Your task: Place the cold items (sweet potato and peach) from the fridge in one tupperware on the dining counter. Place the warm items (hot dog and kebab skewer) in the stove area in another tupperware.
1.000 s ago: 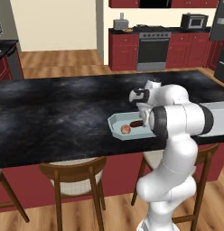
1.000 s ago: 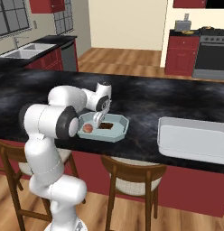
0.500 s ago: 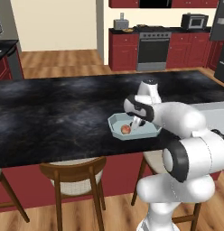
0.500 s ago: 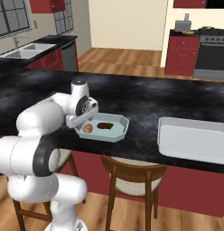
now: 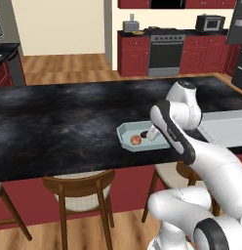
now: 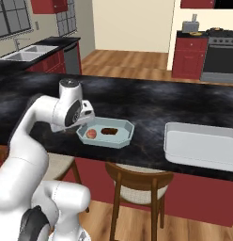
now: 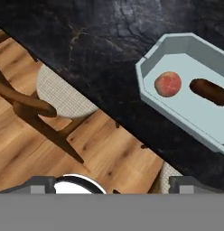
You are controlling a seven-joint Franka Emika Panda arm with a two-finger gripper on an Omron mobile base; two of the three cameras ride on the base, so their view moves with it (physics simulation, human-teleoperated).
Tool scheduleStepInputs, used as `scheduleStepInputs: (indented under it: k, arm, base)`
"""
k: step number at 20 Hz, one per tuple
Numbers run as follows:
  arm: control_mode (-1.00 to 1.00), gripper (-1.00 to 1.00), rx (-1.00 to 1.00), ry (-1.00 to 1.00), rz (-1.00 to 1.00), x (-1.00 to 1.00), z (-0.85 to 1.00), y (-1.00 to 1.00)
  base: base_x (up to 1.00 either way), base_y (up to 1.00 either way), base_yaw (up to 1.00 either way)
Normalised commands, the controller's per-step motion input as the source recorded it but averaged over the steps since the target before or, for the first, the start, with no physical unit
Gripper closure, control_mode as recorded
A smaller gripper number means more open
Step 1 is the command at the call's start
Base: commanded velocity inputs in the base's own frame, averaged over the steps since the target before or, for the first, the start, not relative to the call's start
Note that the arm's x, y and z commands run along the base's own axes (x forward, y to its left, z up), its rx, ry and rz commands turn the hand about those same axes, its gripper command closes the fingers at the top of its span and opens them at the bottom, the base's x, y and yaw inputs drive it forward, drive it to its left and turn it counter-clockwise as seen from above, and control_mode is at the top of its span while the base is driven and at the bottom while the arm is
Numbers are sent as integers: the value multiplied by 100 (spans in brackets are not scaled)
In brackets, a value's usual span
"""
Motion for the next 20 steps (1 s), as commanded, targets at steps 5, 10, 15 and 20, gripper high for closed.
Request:
scheduleStepInputs:
  k: [5, 10, 15, 20]
  arm:
    - [-100, -100, 0, -11, -11, -100, 96, 4]
    - [-100, -100, 0, -3, -10, -99, 66, 7]
    - [-100, -100, 0, 0, -14, -97, 45, 1]
    - [-100, -100, 0, -2, -7, -60, 20, 0]
  base:
    - [0, 0, 0]
    - [0, 0, 0]
    - [0, 0, 0]
    - [0, 0, 0]
